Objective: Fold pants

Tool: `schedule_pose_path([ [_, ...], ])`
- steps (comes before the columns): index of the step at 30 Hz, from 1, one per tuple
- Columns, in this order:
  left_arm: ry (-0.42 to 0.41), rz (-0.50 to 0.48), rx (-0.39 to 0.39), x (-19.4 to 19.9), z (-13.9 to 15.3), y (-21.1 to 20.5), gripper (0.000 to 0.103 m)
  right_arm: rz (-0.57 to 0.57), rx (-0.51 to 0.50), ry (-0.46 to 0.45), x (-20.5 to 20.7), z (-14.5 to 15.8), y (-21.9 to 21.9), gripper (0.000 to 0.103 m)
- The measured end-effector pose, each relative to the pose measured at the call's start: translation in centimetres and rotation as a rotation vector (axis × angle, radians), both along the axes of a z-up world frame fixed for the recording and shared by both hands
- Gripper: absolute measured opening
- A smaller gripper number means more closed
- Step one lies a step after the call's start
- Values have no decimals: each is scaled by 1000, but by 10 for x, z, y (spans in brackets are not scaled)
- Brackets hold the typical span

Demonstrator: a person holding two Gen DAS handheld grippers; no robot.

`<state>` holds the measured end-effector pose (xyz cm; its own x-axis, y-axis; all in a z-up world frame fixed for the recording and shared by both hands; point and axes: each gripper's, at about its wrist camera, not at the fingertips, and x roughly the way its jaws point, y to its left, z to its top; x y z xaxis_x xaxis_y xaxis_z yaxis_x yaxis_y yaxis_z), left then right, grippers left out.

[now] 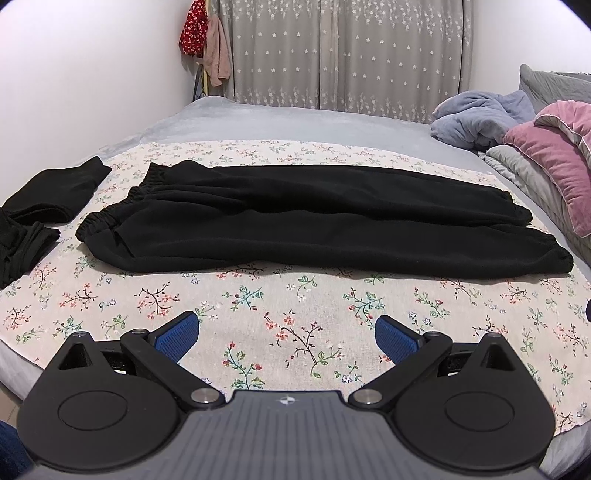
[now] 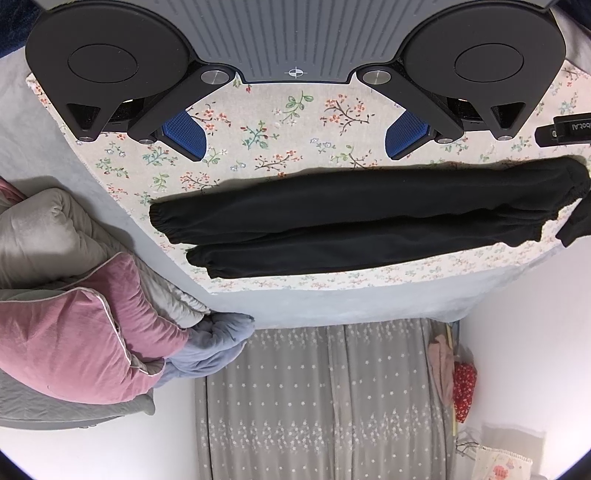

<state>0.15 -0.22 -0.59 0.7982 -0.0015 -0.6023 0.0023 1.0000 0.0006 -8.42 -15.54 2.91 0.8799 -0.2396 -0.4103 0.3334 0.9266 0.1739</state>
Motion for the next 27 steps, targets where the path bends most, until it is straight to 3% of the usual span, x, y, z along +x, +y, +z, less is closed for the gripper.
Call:
schedule_pose_path([
  [4, 25, -9, -16, 1, -2, 0, 103, 3, 0, 2, 0, -1, 0, 103],
  [17, 0, -6, -98, -1, -3, 0, 103, 3, -3, 4, 0, -3, 0, 103],
  [27, 42, 19, -53, 15, -9, 12, 103, -10, -18, 36, 6, -12, -7, 103],
])
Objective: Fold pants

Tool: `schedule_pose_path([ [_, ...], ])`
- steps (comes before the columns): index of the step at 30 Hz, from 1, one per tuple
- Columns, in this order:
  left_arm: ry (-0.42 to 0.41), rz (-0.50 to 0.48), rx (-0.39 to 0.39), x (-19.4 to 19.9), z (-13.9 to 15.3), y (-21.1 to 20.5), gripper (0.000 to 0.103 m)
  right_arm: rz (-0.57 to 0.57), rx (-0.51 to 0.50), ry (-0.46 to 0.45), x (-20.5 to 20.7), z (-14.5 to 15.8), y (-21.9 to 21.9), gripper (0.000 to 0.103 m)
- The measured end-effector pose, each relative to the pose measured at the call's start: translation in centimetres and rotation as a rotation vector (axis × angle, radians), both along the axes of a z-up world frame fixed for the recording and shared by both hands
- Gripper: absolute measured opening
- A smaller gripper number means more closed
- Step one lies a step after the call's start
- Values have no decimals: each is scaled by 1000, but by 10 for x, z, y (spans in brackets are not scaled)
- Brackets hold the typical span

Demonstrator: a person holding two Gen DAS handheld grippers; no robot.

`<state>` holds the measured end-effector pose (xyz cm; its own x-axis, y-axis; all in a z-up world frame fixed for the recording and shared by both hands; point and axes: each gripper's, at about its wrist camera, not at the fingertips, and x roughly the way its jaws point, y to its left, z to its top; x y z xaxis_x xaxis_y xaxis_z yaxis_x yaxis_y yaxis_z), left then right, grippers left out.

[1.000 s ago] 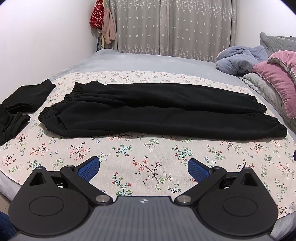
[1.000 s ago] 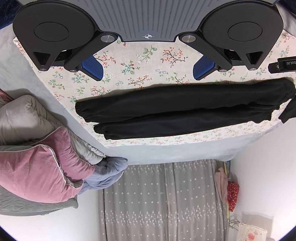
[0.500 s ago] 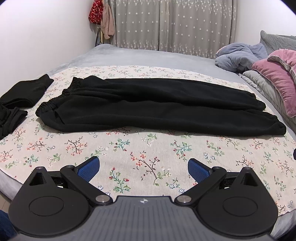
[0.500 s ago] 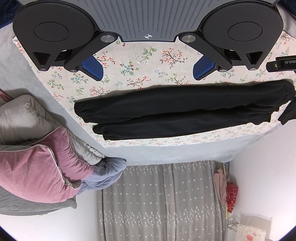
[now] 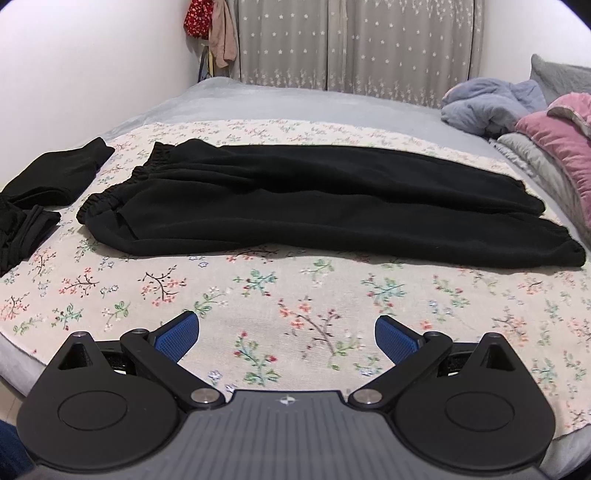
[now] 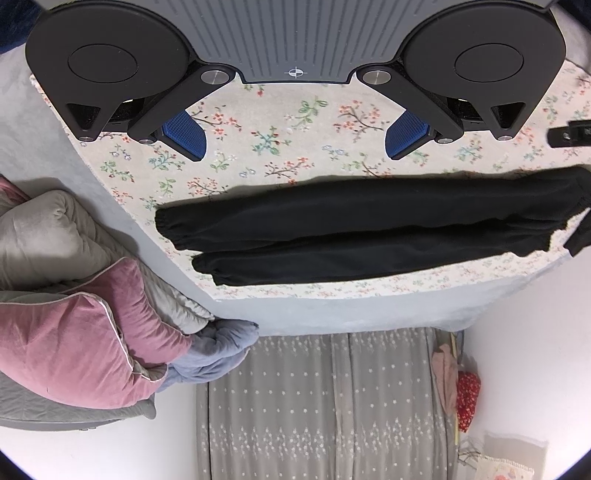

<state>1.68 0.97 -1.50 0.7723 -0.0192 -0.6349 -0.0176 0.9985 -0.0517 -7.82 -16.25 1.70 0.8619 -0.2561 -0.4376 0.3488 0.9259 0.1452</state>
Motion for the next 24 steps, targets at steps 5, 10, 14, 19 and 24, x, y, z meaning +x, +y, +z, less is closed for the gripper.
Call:
schedule_pose_path([
  [5, 42, 52, -3, 34, 1, 35, 103, -3, -53, 42, 18, 1, -24, 103],
  [10, 72, 210, -88, 85, 7, 110, 103, -27, -78, 74, 52, 3, -70, 103],
  [14, 168, 360, -183, 125, 1, 176, 103, -49, 0, 143, 83, 0, -122, 103],
  [19, 257, 482, -248, 148, -15, 219, 103, -126, 231, 121, 105, -11, -194, 103],
  [24, 295, 497, -335, 158, -50, 239, 103, -178, 392, 114, 127, -30, -243, 91],
])
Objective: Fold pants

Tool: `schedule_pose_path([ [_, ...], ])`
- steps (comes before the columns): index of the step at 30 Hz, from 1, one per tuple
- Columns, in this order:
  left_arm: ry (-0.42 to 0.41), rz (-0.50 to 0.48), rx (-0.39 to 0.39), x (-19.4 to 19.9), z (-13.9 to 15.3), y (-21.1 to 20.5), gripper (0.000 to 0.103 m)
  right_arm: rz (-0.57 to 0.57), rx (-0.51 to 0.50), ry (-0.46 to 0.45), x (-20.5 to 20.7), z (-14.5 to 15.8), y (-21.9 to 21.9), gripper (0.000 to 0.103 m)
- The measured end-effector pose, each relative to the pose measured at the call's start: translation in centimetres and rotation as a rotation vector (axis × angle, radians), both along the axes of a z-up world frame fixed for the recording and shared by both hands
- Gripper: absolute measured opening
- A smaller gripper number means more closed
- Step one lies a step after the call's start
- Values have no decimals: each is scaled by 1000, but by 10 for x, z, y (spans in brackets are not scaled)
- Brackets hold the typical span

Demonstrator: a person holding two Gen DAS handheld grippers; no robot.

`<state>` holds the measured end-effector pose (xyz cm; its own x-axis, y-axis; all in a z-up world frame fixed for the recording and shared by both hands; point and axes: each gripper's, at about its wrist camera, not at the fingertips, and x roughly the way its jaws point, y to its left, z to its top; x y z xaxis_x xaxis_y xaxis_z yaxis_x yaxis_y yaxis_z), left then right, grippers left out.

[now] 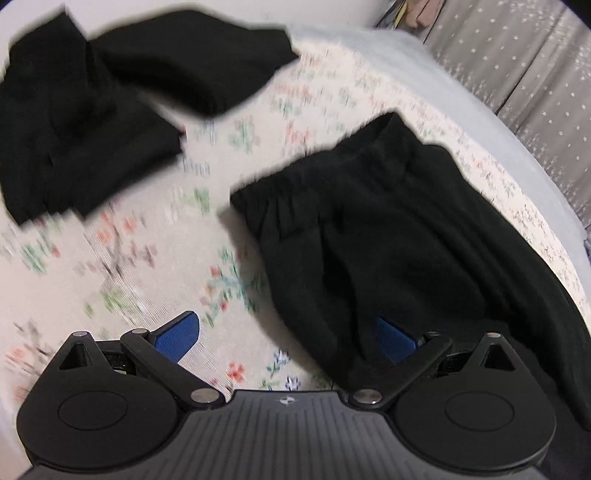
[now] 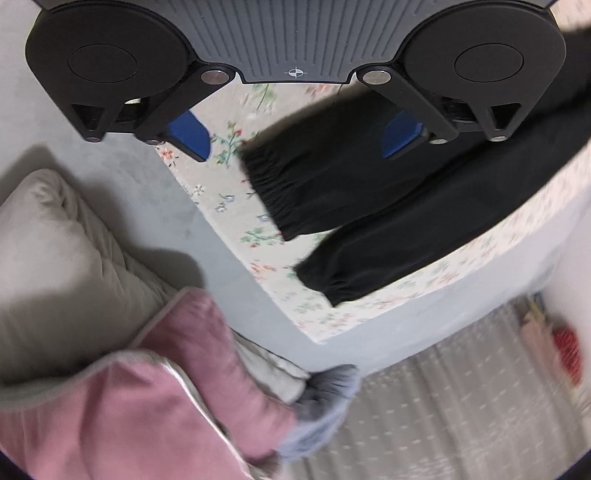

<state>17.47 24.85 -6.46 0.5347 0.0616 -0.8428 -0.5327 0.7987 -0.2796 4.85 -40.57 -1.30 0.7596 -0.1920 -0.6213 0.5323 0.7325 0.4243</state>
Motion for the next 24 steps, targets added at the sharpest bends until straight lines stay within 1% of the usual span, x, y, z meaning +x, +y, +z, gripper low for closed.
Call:
schedule_pose_path([
  [1, -3, 1, 9, 3, -2, -2, 103, -1, 39, 13, 7, -8, -6, 80],
  [2, -15, -5, 24, 6, 0, -5, 103, 5, 73, 30, 14, -16, -11, 74],
  [3, -31, -13, 26, 9, 1, -6, 103, 9, 93, 49, 19, -22, -12, 61],
  [4, -55, -20, 19, 12, 0, -5, 103, 13, 110, 66, 24, -28, -12, 52],
  [5, -75, -20, 10, 15, -1, -5, 103, 21, 117, 71, 29, -31, -10, 48],
  [6, -94, -13, 9, 18, -3, -6, 103, 26, 114, 68, 31, -32, -8, 39],
  [7, -112, -9, 18, 21, -4, -8, 102, 35, 107, 64, 34, -32, -6, 33],
  [8, -127, -13, 27, 23, -3, -10, 92, 38, 94, 67, 38, -32, -4, 29],
  [9, -144, -23, 35, 26, -3, -10, 66, 37, 81, 67, 40, -31, -3, 20],
  [10, -148, -26, 41, 28, -2, -12, 46, 37, 69, 60, 41, -30, -2, 14],
  [12, -158, -18, 34, 30, -1, -8, 24, 32, 41, 29, 40, -24, 1, 6],
  [13, -173, 0, 10, 26, 2, -3, 20, 26, 30, 3, 37, -19, 2, 6],
  [15, -230, 39, -61, 11, 10, 12, 19, 16, 7, -61, 28, -4, 5, 5],
  [17, -301, 70, -132, -7, 28, 26, 18, 9, -38, -123, 15, 15, 8, 4],
  [18, -337, 75, -160, -19, 38, 32, 16, 3, -62, -148, 9, 23, 10, 3],
  [20, -370, 75, -164, -41, 54, 40, 17, -1, -84, -224, -10, 44, 14, 3],
  [21, -372, 74, -168, -51, 57, 42, 17, 0, -87, -260, -21, 53, 15, 2],
  [22, -355, 80, -150, -59, 58, 45, 17, 1, -96, -288, -32, 63, 17, 2],
  [24, -327, 86, -133, -71, 54, 47, 17, -10, -111, -307, -49, 72, 17, 2],
])
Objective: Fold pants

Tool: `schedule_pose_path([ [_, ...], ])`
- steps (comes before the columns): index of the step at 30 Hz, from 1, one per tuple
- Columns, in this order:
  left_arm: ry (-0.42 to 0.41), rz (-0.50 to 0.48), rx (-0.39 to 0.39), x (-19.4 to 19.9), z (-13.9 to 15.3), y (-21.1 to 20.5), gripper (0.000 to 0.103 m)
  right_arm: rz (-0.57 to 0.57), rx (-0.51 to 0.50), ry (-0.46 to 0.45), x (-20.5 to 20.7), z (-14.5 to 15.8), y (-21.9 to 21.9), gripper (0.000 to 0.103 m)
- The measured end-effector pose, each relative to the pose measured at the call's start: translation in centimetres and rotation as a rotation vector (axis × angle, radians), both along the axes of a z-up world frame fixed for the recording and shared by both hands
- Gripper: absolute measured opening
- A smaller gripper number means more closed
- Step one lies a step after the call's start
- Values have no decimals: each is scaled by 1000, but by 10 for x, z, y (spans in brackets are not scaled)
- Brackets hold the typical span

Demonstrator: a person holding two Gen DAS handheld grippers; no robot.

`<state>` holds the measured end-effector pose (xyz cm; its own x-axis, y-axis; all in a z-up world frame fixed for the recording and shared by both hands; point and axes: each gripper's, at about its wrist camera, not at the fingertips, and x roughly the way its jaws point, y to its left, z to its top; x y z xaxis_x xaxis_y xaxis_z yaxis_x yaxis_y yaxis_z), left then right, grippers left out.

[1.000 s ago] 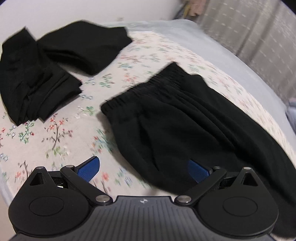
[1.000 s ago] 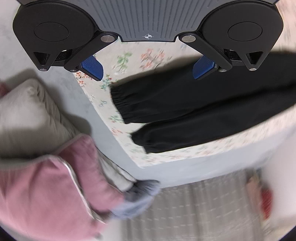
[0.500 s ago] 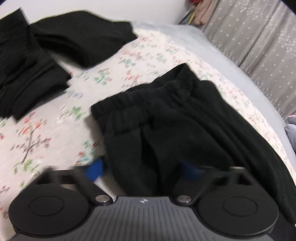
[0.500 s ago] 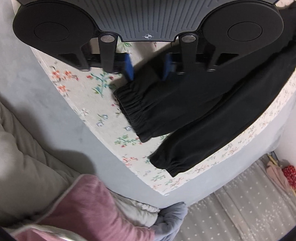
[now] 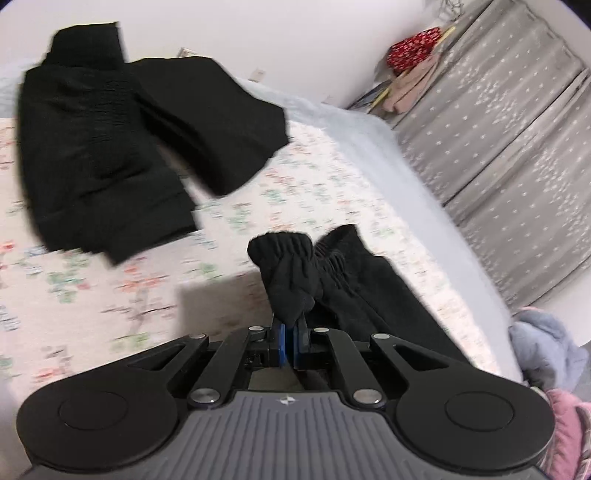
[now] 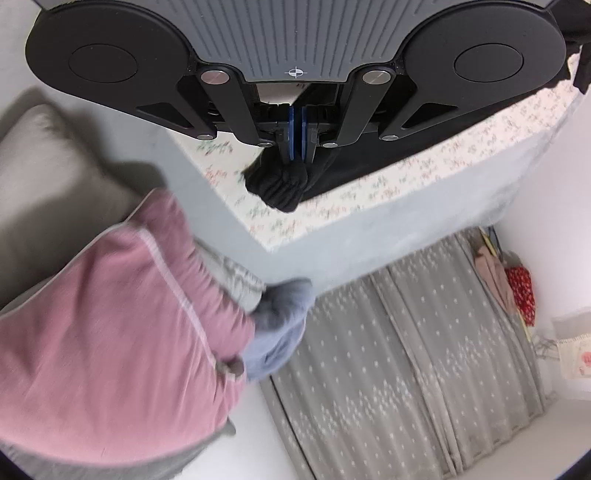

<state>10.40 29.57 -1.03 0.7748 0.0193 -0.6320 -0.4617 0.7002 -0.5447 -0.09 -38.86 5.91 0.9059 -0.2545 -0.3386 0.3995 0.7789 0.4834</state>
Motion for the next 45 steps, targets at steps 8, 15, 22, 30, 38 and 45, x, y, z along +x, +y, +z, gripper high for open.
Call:
schedule_pose_path([
  [8, 221, -26, -14, 6, -31, -7, 33, 40, -6, 333, -3, -58, 0, 3],
  [15, 133, 152, 173, -26, 21, 1, 85, -5, -64, 357, -1, -59, -2, 48],
  [22, 104, -119, 224, 59, 36, -31, 103, -8, -188, 321, 18, -49, -5, 68],
  [30, 236, -369, 424, 205, -2, -77, 103, 72, -213, 330, 81, -44, -3, 75],
  [38, 253, -390, 604, 236, -38, -101, 63, 54, -174, 398, 163, -65, -49, 75],
  [45, 155, -288, 582, 243, -15, -79, 55, 32, -75, 380, 233, -91, -82, 64],
])
